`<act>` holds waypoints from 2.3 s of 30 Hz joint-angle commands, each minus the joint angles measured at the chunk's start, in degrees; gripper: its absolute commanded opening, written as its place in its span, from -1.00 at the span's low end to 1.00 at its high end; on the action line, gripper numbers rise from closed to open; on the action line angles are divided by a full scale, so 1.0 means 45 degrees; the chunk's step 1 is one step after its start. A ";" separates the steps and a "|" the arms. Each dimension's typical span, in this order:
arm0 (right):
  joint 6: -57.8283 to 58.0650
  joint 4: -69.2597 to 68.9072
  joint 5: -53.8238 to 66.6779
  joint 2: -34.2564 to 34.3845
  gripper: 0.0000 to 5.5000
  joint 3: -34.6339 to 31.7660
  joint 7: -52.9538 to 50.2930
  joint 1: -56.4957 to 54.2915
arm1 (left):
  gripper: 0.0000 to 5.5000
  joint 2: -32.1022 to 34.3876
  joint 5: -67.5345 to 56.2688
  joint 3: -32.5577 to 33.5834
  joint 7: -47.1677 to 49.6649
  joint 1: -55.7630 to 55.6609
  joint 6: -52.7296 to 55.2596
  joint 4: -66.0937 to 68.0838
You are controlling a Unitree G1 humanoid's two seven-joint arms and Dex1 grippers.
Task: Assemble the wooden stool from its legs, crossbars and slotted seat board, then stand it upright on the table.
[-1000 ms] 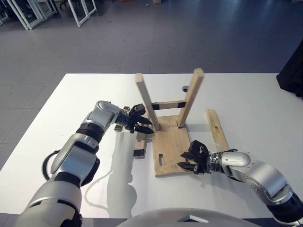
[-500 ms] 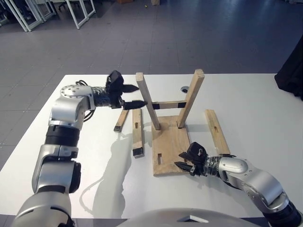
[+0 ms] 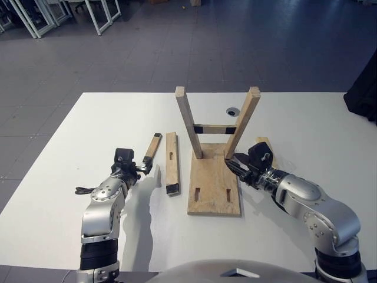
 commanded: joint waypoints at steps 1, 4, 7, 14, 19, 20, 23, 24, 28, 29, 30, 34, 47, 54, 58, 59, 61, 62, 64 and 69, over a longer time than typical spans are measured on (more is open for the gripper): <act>0.0399 -0.0198 0.0190 -0.0090 -0.35 -0.0076 0.0039 -0.0448 | 0.56 0.0770 0.0016 -0.0137 -0.0944 -0.0080 -0.1049 0.2325; 0.0478 0.0093 0.0283 -0.0250 -0.35 -0.0082 0.0353 -0.0901 | 0.56 0.0928 0.0139 -0.0580 -0.1457 -0.0732 -0.2049 0.4418; 0.0534 0.0200 0.0347 -0.0325 -0.35 -0.0055 0.0447 -0.1100 | 0.49 0.0629 0.0173 -0.0913 -0.1581 -0.1869 -0.2934 0.6408; 0.0678 0.0194 0.0458 -0.0390 -0.35 0.0112 0.0489 -0.1224 | 0.09 0.0439 0.0446 -0.1533 -0.1509 -0.2007 -0.3837 0.8672; 0.0660 0.0185 0.0450 -0.0553 -0.35 0.0129 0.0474 -0.1125 | -0.16 0.0313 0.0521 -0.1831 -0.1327 -0.1420 -0.3987 0.8843; 0.0640 0.0188 0.0447 -0.0575 -0.35 0.0125 0.0470 -0.1119 | -0.24 0.0209 0.0449 -0.1847 -0.1300 -0.1341 -0.3938 0.8852; 0.0509 0.0327 0.0373 -0.0538 -0.35 0.0144 0.0420 -0.1285 | -0.42 -0.0183 -0.0154 -0.1288 -0.0879 -0.1302 -0.3435 0.9063; 0.0487 0.0366 0.0359 -0.0490 -0.35 0.0143 0.0384 -0.1334 | -0.47 -0.0338 -0.0468 -0.0944 -0.0614 -0.1359 -0.3070 0.9180; 0.0508 0.0469 0.0374 -0.0344 -0.35 0.0050 0.0256 -0.1460 | -0.52 -0.0770 -0.1279 -0.0159 -0.0323 -0.1126 -0.3402 0.8714; 0.0527 0.0498 0.0381 -0.0316 -0.35 0.0012 0.0226 -0.1512 | -0.52 -0.1060 -0.1789 0.0057 -0.0480 -0.0665 -0.3761 0.7700; 0.0552 0.0510 0.0391 -0.0290 -0.35 -0.0048 0.0191 -0.1547 | -0.52 -0.1356 -0.2170 0.0229 -0.0488 -0.0156 -0.4120 0.6562; 0.0785 0.0556 0.0662 -0.0008 -0.35 -0.0526 0.0045 -0.1898 | -0.52 -0.2475 -0.1771 0.0021 0.0925 0.3042 -0.6615 -0.1322; 0.3340 0.1815 0.7500 0.6346 -0.35 -0.6021 -0.3592 -0.5642 | -0.52 -0.1375 -0.0796 -0.3770 0.0370 0.3136 -0.5507 -0.7794; 0.3238 0.2554 0.9771 0.5980 -0.35 -0.5719 -0.5620 -0.5893 | -0.52 -0.1469 -0.0651 -0.4636 0.0571 0.2508 -0.4972 -0.8362; 0.2761 0.2932 1.0641 0.5734 -0.35 -0.5340 -0.6271 -0.6042 | -0.52 -0.1398 -0.0677 -0.4933 0.0499 0.2109 -0.4822 -0.8143; 0.2640 0.3032 1.0858 0.5644 -0.35 -0.5252 -0.6379 -0.6088 | -0.52 -0.1396 -0.0653 -0.5016 0.0486 0.2057 -0.4828 -0.8038; 0.2375 0.3134 1.1370 0.5388 -0.35 -0.5059 -0.6635 -0.6111 | -0.52 -0.1410 -0.0627 -0.5032 0.0515 0.2035 -0.4871 -0.7827; 0.2253 0.3139 1.1641 0.5237 -0.35 -0.4962 -0.6768 -0.6087 | -0.52 -0.1397 -0.0605 -0.4970 0.0530 0.2081 -0.4922 -0.7715; 0.1975 0.3168 1.2100 0.4924 -0.35 -0.4713 -0.7003 -0.6023 | -0.52 -0.1361 -0.0561 -0.4914 0.0555 0.2182 -0.5004 -0.7566; 0.1233 0.3223 1.2918 0.4287 -0.35 -0.3948 -0.7480 -0.5840 | -0.52 -0.1339 -0.0503 -0.5201 0.0549 0.2196 -0.5071 -0.7589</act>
